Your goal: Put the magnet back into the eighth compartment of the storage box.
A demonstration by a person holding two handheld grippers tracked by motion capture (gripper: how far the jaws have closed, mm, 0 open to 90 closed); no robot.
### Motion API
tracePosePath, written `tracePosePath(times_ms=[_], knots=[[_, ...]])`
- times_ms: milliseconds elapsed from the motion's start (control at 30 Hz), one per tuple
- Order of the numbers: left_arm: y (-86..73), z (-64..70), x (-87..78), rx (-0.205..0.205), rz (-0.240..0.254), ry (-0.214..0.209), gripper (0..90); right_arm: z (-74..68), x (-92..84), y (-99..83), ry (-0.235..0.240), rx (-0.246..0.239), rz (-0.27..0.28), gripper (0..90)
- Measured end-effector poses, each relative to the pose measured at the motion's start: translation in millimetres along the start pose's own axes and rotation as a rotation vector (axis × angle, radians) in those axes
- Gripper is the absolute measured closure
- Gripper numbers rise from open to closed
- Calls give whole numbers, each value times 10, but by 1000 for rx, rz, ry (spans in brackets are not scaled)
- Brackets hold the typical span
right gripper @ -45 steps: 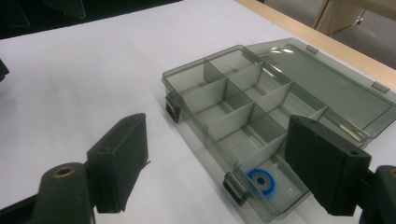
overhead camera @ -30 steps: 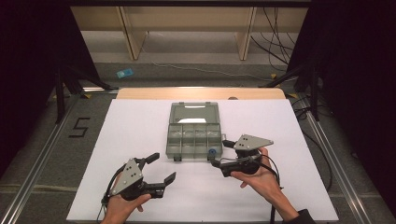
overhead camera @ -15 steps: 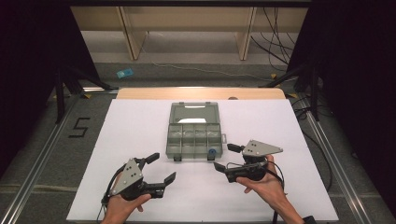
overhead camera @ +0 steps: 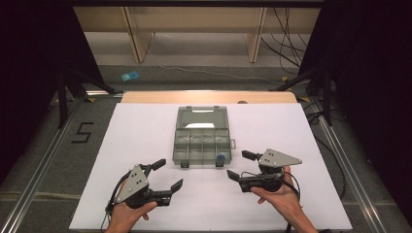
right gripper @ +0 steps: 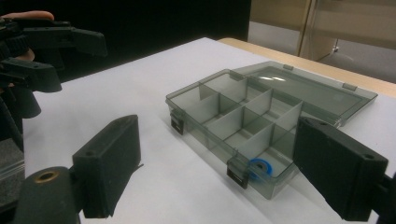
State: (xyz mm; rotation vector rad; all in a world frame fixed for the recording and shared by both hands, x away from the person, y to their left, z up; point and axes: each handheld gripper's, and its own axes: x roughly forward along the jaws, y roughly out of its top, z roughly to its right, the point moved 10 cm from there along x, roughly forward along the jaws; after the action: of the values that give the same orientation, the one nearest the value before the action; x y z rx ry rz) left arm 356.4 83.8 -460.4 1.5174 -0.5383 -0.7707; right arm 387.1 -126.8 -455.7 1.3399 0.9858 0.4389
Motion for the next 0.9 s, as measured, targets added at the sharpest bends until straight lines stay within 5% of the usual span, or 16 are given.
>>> tracePosePath(times_ms=[900], knots=[[6,7,6,-2,10,-6,165,-43,-197,-104,-7,15,2,161]])
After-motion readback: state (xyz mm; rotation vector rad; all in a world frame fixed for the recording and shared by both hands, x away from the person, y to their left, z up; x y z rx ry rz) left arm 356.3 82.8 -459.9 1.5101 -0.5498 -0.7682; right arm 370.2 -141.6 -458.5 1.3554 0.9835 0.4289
